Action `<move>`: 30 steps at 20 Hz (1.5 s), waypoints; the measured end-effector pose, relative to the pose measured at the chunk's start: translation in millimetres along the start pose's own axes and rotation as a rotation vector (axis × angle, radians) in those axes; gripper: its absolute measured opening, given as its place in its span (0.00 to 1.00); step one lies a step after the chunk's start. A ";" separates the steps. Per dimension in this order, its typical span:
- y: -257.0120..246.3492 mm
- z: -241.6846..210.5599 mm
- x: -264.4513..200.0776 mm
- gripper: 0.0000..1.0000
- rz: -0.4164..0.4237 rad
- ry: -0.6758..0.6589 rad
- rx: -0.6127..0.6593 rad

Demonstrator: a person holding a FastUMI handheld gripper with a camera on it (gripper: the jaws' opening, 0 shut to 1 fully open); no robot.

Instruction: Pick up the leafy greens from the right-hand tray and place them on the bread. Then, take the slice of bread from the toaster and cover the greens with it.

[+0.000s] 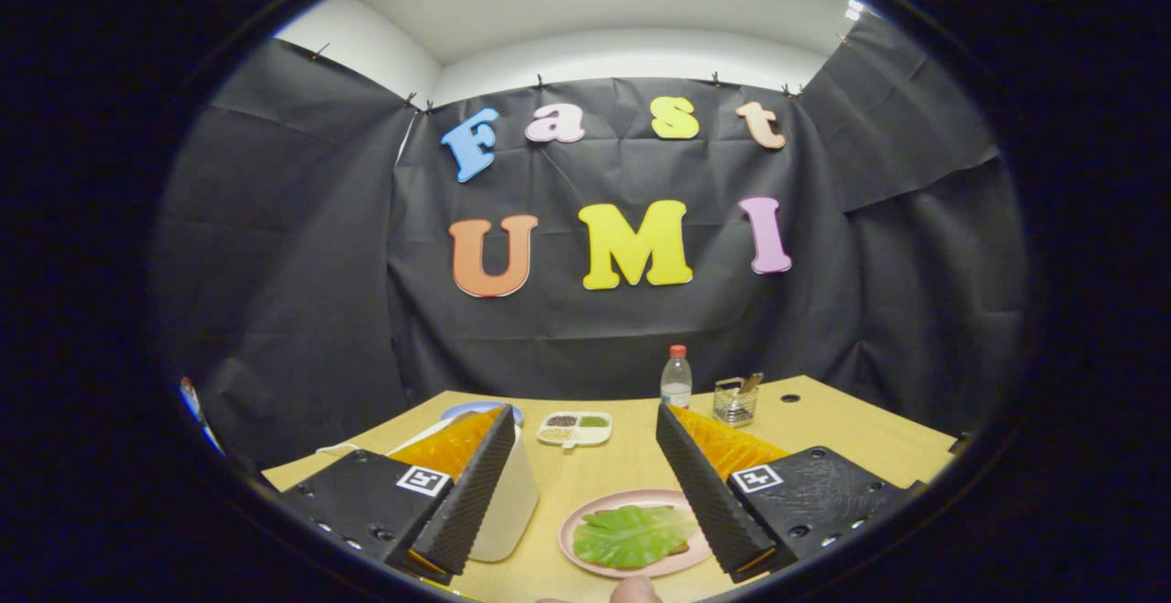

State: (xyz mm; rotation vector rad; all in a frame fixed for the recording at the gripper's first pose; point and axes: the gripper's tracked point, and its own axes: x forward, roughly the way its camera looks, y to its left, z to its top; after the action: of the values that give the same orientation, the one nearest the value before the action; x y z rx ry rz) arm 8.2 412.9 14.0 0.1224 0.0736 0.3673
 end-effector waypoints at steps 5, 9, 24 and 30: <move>56.4 -26.7 27.2 0.96 0.030 0.071 0.035; 90.3 -53.6 49.4 0.95 0.040 0.143 0.011; 118.0 -96.9 106.2 0.24 0.010 0.295 -0.004; 119.6 -64.7 92.7 0.09 0.065 0.248 0.040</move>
State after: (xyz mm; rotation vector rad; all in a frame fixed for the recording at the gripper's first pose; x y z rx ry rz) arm 46.2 564.1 -38.9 0.1182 0.3228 0.4453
